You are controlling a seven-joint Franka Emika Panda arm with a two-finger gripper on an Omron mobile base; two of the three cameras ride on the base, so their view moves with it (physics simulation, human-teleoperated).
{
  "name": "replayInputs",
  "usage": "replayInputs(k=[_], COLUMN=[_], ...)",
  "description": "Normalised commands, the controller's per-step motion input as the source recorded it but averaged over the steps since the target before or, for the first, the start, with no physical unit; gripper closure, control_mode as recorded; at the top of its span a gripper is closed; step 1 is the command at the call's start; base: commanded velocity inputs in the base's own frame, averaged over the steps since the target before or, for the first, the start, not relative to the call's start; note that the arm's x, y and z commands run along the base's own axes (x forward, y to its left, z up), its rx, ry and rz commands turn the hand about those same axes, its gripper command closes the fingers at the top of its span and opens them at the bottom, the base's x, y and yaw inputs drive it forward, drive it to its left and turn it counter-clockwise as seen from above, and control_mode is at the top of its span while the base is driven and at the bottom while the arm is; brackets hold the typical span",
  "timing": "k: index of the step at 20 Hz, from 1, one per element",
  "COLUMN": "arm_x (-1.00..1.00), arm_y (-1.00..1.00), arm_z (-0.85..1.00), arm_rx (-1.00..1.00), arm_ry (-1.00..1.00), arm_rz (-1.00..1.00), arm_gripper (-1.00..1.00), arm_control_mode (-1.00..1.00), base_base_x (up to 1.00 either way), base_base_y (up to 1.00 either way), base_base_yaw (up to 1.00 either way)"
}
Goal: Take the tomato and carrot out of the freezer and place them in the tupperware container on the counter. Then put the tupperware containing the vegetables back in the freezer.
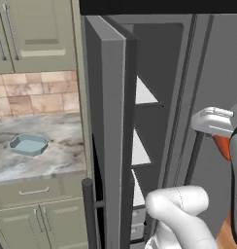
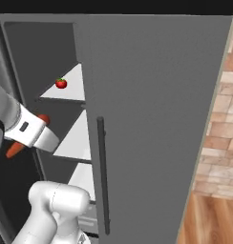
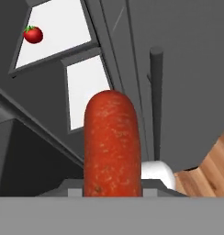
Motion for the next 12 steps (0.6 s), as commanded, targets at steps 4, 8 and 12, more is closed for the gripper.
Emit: replayInputs(k=[4,8,12], arm_x=[0.0,0.0,0.0], arm_y=[0.0,0.0,0.0], arm_z=[0.0,0.0,0.0], arm_rx=[0.0,0.0,0.0], arm_ry=[0.0,0.0,0.0], arm_rz=[0.0,0.0,0.0], arm_gripper=[1.0,1.0,1.0], arm_control_mode=[1.0,1.0,1.0], base_base_x=[-1.0,-0.65,-0.01], base_base_y=[-0.35,-0.65,-0.83], base_base_yaw=[0.0,0.07,0.47])
